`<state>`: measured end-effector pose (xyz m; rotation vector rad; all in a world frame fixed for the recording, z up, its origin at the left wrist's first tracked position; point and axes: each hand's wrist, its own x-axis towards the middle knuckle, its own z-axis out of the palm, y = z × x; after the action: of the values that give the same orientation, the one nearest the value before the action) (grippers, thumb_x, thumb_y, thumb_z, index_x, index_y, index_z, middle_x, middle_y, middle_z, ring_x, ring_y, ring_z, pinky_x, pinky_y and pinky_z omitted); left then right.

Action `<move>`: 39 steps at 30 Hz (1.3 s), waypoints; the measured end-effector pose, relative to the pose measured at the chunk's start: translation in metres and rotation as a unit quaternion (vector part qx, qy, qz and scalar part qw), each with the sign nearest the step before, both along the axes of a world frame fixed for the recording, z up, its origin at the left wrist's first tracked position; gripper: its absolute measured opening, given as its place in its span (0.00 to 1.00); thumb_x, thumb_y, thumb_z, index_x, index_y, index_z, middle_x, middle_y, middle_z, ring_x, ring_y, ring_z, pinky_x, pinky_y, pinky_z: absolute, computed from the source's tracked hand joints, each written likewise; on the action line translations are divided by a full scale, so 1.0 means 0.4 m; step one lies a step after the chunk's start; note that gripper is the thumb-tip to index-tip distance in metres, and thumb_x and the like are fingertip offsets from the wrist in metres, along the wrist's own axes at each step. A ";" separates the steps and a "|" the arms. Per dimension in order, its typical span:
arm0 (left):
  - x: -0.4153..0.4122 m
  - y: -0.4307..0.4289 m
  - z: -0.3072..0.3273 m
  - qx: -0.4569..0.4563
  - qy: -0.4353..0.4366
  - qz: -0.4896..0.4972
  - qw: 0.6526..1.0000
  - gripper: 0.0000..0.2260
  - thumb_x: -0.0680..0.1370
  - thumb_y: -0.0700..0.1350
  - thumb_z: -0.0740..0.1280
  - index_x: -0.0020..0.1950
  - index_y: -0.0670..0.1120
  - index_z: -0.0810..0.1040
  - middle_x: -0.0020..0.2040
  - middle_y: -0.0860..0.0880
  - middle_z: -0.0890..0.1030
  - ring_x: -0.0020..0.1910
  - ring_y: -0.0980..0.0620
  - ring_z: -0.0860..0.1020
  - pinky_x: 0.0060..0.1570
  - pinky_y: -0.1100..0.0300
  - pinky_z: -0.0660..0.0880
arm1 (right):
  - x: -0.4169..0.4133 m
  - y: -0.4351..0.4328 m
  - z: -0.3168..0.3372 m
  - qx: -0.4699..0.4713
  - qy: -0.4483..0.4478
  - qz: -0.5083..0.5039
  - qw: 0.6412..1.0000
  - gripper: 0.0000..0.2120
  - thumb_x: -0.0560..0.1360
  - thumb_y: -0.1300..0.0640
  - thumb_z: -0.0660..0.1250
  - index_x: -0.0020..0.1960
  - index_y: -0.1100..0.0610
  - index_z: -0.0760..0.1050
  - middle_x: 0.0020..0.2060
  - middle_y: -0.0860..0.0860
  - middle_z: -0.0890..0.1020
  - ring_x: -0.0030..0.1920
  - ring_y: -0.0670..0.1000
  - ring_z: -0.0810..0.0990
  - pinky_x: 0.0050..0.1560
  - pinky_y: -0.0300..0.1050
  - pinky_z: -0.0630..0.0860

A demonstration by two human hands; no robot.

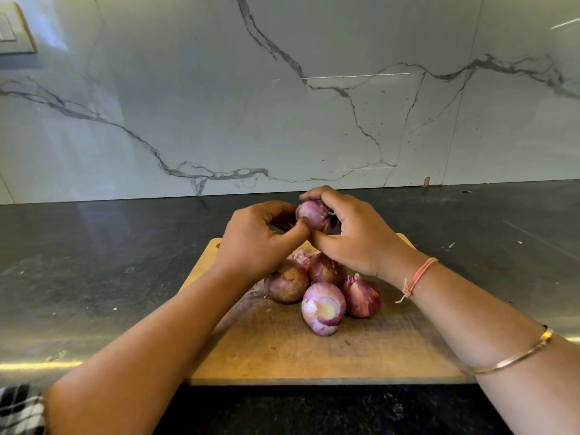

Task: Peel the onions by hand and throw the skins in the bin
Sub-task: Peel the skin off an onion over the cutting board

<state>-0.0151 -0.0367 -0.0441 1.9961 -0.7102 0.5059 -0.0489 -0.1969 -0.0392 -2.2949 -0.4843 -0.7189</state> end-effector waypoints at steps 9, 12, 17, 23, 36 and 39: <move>0.000 -0.002 0.003 0.026 -0.003 0.028 0.999 0.03 0.73 0.48 0.70 0.45 0.51 0.83 0.36 0.56 0.82 0.36 0.58 0.80 0.42 0.53 0.80 | 0.002 -0.001 0.004 -0.079 -0.021 -0.012 0.997 0.21 0.71 0.60 0.72 0.62 0.55 0.74 0.51 0.48 0.80 0.51 0.50 0.74 0.51 0.37 0.68; -0.001 -0.002 0.005 0.036 -0.018 0.032 0.999 0.04 0.73 0.47 0.70 0.45 0.50 0.83 0.35 0.56 0.82 0.36 0.57 0.80 0.41 0.54 0.79 | 0.000 0.000 0.007 -0.077 -0.020 -0.006 0.997 0.21 0.71 0.60 0.72 0.63 0.55 0.74 0.52 0.49 0.80 0.52 0.50 0.74 0.52 0.39 0.68; 0.004 0.001 0.003 0.044 -0.029 0.035 0.998 0.04 0.74 0.46 0.69 0.44 0.49 0.83 0.35 0.53 0.82 0.35 0.54 0.80 0.40 0.51 0.79 | -0.002 -0.003 0.007 -0.082 -0.017 0.002 0.996 0.21 0.72 0.59 0.72 0.63 0.54 0.73 0.52 0.48 0.80 0.51 0.48 0.74 0.50 0.35 0.68; 0.017 0.013 0.005 0.024 -0.048 0.053 0.997 0.05 0.75 0.43 0.68 0.42 0.46 0.83 0.35 0.50 0.82 0.35 0.50 0.80 0.38 0.50 0.78 | -0.006 -0.005 0.014 -0.059 -0.011 0.019 0.998 0.20 0.71 0.58 0.73 0.62 0.55 0.74 0.50 0.47 0.81 0.50 0.47 0.77 0.51 0.39 0.72; 0.026 0.022 0.008 0.020 -0.031 0.055 0.998 0.07 0.76 0.46 0.67 0.43 0.46 0.83 0.34 0.52 0.82 0.33 0.52 0.80 0.39 0.50 0.80 | -0.010 -0.015 0.022 0.281 0.135 0.146 0.939 0.16 0.72 0.69 0.69 0.55 0.54 0.74 0.45 0.50 0.79 0.41 0.47 0.77 0.38 0.38 0.74; 0.025 0.018 0.006 0.043 -0.070 0.035 0.996 0.10 0.76 0.48 0.65 0.42 0.49 0.85 0.38 0.56 0.84 0.37 0.56 0.81 0.40 0.54 0.79 | -0.005 -0.015 0.017 0.278 0.133 0.138 0.941 0.17 0.72 0.68 0.70 0.55 0.51 0.75 0.48 0.51 0.78 0.45 0.48 0.78 0.39 0.39 0.76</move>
<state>-0.0052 -0.0293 -0.0417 2.0861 -0.7611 0.6721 -0.0509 -0.2029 -0.0324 -1.7123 -0.4017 -0.3393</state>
